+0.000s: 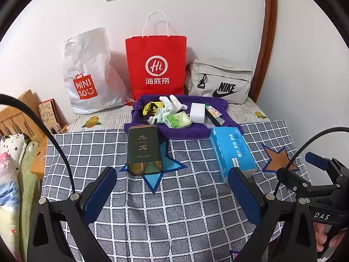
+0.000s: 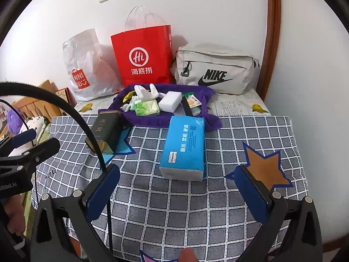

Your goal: Organize soft objects

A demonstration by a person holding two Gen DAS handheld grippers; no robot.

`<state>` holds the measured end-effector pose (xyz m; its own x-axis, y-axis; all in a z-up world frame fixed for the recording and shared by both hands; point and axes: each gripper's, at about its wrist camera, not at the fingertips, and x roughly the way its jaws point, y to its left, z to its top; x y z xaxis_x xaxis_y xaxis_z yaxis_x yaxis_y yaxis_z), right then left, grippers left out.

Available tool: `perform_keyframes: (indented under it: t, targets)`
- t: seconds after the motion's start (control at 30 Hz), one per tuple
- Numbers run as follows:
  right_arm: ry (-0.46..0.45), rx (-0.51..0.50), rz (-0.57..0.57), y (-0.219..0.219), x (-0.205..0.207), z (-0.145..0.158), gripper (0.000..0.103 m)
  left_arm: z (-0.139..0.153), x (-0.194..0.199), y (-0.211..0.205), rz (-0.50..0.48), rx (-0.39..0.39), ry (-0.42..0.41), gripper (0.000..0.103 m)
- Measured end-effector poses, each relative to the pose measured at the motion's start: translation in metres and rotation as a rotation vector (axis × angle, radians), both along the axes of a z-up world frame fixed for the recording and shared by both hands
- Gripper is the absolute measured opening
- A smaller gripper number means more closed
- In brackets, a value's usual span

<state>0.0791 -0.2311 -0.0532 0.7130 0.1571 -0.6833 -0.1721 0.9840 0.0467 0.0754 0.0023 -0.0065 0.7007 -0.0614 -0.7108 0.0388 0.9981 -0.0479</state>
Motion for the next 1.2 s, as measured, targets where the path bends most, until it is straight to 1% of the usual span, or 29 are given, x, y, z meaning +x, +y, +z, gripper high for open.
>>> perform_keyframes:
  t: [0.4, 0.8, 1.2]
  targets:
    - [-0.003, 0.006, 0.010, 0.0043, -0.0041, -0.0003, 0.103, 0.0022, -0.0029, 0.0084, 0.030, -0.013, -0.003, 0.103]
    - [0.001, 0.016, 0.012, 0.0026, -0.0046, -0.0017, 0.103, 0.0004, -0.0019, 0.0060, 0.031, 0.012, 0.007, 0.103]
    - [-0.002, 0.017, 0.015, 0.0018, -0.0048, -0.0017, 0.103, -0.0011, -0.0033, 0.0069, 0.033, 0.018, 0.011, 0.103]
